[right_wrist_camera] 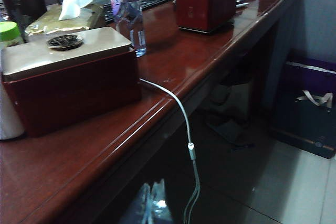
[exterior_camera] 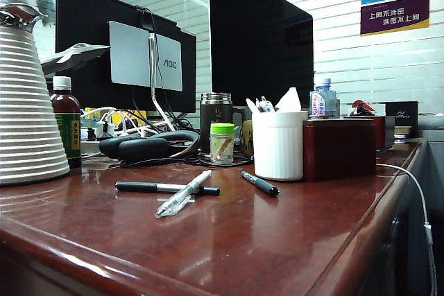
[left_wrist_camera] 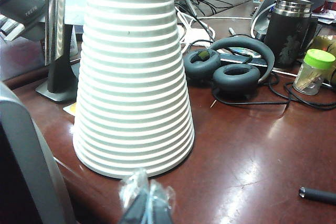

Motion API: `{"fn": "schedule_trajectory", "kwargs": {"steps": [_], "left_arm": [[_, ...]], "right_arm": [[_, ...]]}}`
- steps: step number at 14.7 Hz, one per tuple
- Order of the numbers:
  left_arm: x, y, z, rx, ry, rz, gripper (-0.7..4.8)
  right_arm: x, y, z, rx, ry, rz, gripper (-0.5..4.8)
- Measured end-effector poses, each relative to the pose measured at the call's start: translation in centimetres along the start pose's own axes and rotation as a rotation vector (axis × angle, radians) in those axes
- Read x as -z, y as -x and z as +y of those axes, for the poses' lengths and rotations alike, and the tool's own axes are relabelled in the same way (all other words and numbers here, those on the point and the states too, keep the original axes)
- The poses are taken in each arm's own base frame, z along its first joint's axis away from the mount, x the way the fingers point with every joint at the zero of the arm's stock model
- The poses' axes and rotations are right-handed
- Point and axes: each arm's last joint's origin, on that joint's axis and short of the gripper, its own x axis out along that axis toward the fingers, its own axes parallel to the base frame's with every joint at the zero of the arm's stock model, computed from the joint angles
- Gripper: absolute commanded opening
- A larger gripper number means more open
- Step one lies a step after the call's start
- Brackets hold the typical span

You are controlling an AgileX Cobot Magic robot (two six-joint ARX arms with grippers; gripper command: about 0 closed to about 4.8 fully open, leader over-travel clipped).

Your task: Pick up all the pens on the desk and put them into the pen holder one by one.

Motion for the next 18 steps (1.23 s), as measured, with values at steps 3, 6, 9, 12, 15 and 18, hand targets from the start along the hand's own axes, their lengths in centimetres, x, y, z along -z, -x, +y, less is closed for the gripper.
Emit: {"fn": "schedule_trajectory", "kwargs": {"steps": [3,6,9,12,15,18], "left_arm": [[0.0,0.0,0.0,0.0,0.002,0.0,-0.05],[0.0,0.0,0.0,0.0,0.003,0.0,-0.05],[0.0,0.0,0.0,0.0,0.016,0.0,3.24],[-0.1,0.0,-0.2,0.062,0.161,-0.001,4.79],[-3.0,1.1,-0.5,0.226,0.174,-0.041,4.79],[-7.2,2.5,-0.7,0.345,0.192,-0.116,4.79]], "right_arm": [[0.0,0.0,0.0,0.0,0.0,-0.002,-0.01],[0.0,0.0,0.0,0.0,0.0,-0.002,-0.01],[-0.6,0.1,0.1,-0.029,-0.001,-0.023,2.57],[-4.8,1.6,0.7,-0.103,-0.005,-0.146,3.16],[-8.9,3.6,1.2,-0.171,0.068,-0.164,3.61],[-13.1,2.9,2.0,-0.286,0.087,-0.074,3.78]]}}
